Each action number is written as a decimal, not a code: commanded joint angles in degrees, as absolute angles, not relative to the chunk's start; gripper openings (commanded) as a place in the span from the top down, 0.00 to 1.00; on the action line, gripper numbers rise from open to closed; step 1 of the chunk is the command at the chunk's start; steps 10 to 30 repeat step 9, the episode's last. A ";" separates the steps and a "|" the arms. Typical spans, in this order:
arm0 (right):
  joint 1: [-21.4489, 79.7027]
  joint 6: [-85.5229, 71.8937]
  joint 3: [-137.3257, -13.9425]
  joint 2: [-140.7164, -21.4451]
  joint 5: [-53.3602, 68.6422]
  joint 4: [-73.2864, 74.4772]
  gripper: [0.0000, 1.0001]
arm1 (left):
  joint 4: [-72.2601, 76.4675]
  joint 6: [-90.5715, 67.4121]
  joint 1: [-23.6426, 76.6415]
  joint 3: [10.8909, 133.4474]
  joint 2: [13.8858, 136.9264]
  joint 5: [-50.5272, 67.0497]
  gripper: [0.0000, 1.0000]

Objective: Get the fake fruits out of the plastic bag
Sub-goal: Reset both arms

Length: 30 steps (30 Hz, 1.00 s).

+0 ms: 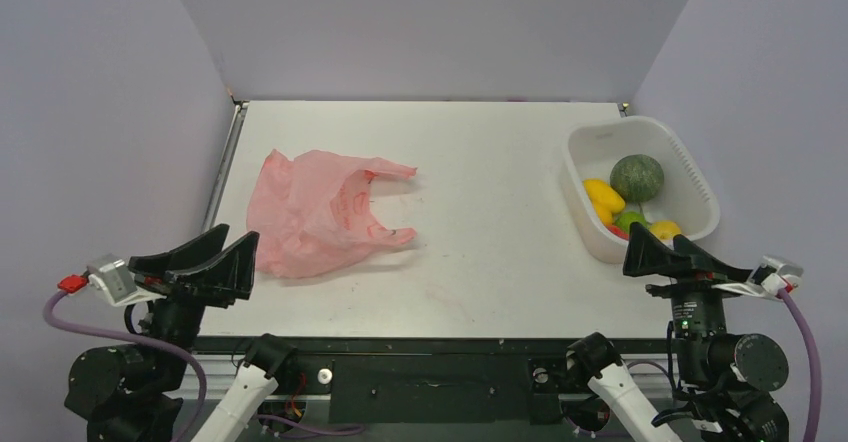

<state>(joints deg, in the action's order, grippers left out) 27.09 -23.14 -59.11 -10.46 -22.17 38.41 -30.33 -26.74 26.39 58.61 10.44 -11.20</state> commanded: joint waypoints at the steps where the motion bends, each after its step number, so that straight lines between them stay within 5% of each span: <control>1: 27.38 -23.83 -61.13 -9.99 -29.92 41.25 0.10 | -32.90 -29.95 26.02 62.41 10.52 -9.69 0.29; 30: 27.30 -25.30 -56.99 -7.16 -27.45 37.29 0.09 | -35.64 -31.96 26.02 62.85 10.32 -10.72 0.29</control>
